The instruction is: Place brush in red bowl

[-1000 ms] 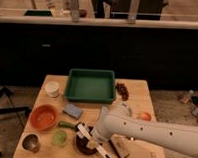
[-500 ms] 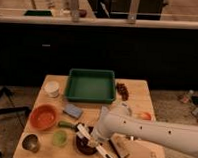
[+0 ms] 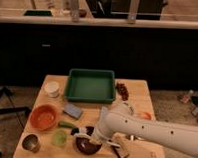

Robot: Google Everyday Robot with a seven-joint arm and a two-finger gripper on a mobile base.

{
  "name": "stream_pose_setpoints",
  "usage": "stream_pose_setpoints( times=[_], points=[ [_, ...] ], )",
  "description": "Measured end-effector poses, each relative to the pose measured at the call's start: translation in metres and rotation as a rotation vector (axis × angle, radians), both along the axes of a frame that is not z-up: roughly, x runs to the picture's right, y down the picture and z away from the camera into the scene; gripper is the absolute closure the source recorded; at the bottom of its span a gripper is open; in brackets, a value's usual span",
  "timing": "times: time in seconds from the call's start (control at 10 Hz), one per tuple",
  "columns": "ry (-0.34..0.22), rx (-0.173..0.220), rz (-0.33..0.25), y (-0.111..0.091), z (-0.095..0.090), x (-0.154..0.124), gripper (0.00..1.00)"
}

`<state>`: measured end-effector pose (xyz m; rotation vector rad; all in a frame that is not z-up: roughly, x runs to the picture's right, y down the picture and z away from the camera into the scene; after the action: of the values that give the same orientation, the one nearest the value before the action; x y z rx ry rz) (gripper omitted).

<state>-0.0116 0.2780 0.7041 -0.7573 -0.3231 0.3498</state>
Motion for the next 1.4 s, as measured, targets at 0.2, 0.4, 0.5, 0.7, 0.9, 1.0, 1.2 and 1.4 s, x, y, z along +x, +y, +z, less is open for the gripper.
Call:
stream_pose_setpoints(
  times=[0.2,0.4,0.5,0.7,0.9,1.0,1.2,1.4],
  points=[
    [-0.005,0.022,-0.016,-0.011,-0.012,-0.002,0.98],
    [-0.01,0.051,-0.038,-0.028,-0.026,-0.006,0.98],
    [-0.012,0.073,-0.053,-0.039,-0.034,-0.009,0.98],
    [-0.021,0.104,-0.084,-0.054,-0.045,-0.018,0.98],
    [-0.049,0.144,-0.13,-0.067,-0.052,-0.04,0.98],
    [-0.062,0.157,-0.142,-0.071,-0.054,-0.049,0.98],
    [-0.093,0.179,-0.16,-0.077,-0.057,-0.068,0.98],
    [-0.089,0.181,-0.158,-0.078,-0.057,-0.066,0.98]
  ],
)
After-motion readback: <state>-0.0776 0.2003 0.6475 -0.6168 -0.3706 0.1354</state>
